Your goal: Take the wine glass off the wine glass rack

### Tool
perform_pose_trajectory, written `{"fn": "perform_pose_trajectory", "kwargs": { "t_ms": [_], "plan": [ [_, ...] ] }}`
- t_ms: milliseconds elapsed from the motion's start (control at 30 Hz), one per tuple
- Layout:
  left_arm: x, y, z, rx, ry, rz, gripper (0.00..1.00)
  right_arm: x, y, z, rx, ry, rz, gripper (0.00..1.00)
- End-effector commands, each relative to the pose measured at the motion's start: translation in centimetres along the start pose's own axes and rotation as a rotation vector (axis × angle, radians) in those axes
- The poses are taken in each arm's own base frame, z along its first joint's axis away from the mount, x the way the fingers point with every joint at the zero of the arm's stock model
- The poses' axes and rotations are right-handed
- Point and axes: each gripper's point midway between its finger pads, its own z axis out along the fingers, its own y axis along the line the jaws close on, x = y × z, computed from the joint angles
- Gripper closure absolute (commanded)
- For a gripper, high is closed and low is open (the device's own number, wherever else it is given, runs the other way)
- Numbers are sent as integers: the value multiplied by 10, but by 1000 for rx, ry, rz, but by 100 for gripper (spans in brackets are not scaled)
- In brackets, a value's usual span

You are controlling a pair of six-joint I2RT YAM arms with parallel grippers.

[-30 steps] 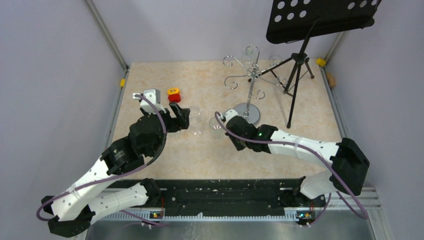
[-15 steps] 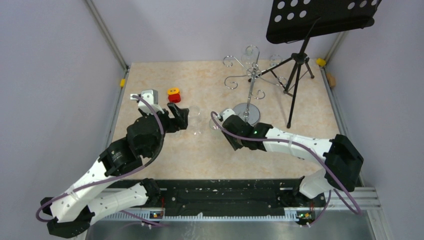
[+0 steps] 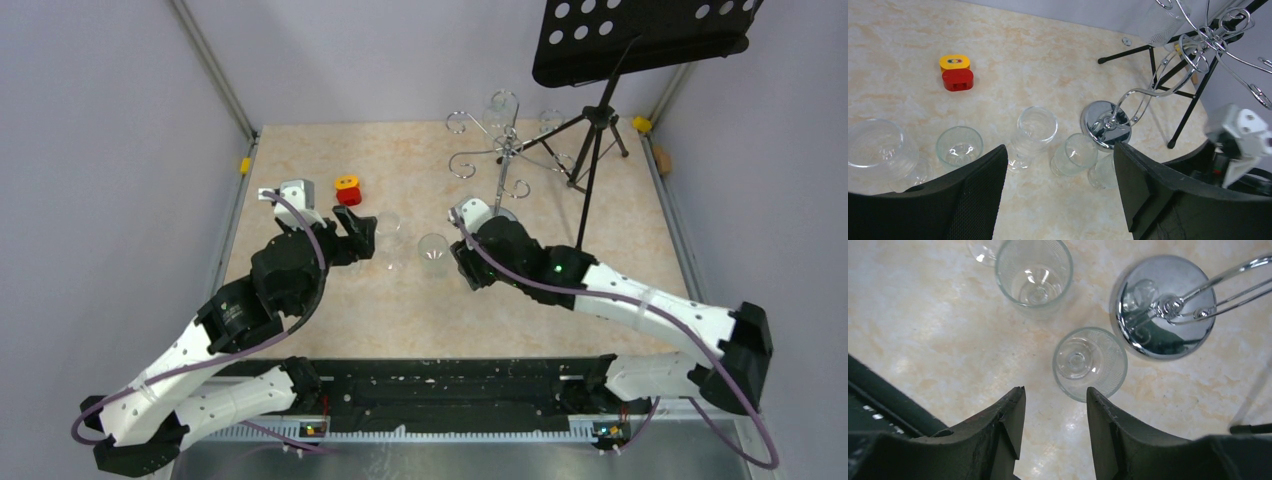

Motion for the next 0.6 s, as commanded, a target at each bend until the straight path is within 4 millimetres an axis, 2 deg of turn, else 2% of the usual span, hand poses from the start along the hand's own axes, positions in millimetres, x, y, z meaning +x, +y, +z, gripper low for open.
{"fn": "perform_pose_trajectory", "kwargs": {
  "t_ms": [0, 133, 267, 400, 567],
  "plan": [
    [-10, -3, -3, 17, -21, -29, 19, -37, 23, -44, -196, -207, -38, 60],
    [-10, -6, -2, 23, -21, -28, 19, -41, 30, -77, -295, -301, -74, 74],
    [-15, -14, 2, 42, -30, -41, 19, -50, 14, -107, -254, -373, -48, 76],
    [-30, -40, 11, 121, -27, -69, 19, -71, -16, -135, -129, -461, 58, 66],
    [-58, -61, 48, 241, -1, -161, 19, -101, -52, -171, 17, -556, 252, 57]
  ]
}}
